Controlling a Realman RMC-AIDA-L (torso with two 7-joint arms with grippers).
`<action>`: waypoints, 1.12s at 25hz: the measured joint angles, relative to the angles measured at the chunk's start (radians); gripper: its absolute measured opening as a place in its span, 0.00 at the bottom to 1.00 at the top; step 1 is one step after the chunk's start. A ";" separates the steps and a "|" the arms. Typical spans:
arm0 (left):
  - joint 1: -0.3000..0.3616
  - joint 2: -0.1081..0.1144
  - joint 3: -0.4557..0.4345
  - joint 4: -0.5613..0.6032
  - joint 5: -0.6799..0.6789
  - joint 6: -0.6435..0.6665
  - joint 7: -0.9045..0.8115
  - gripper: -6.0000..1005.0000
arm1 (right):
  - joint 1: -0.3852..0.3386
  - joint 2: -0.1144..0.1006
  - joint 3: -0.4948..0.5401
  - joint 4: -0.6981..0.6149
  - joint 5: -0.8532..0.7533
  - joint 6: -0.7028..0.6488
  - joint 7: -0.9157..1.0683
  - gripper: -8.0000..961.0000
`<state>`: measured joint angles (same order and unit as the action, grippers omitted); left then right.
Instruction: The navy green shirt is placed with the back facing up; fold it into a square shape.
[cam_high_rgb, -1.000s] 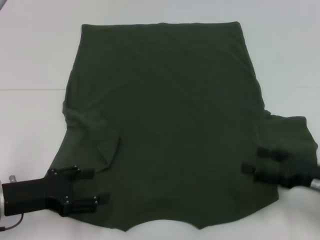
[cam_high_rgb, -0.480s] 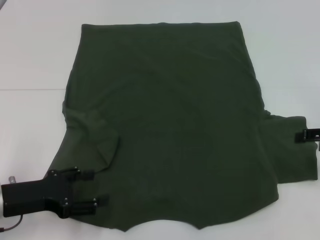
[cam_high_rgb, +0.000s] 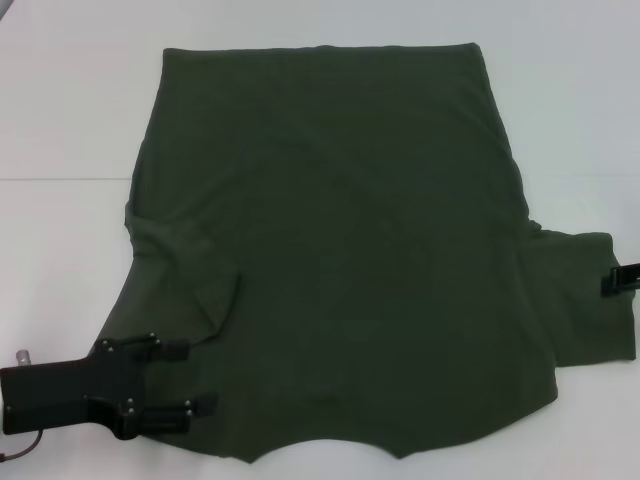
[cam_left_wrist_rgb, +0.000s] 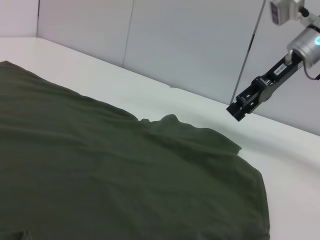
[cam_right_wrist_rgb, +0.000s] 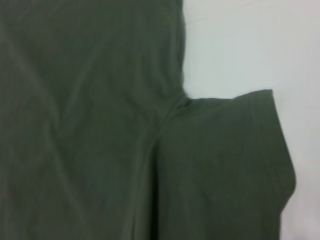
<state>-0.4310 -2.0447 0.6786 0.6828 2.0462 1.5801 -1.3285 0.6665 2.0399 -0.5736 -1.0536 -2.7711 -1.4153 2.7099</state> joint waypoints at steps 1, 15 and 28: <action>0.000 0.000 0.001 0.000 0.000 0.000 0.001 0.86 | -0.001 -0.001 -0.001 0.015 -0.001 0.019 0.004 0.96; -0.005 -0.004 -0.001 0.000 0.003 -0.001 0.002 0.86 | 0.018 -0.031 -0.008 0.229 0.004 0.202 0.007 0.96; -0.003 -0.005 -0.005 0.000 0.003 -0.005 0.000 0.86 | 0.031 -0.024 -0.047 0.303 0.006 0.297 0.002 0.96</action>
<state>-0.4341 -2.0494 0.6734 0.6826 2.0495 1.5753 -1.3285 0.6976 2.0155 -0.6203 -0.7507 -2.7651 -1.1179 2.7123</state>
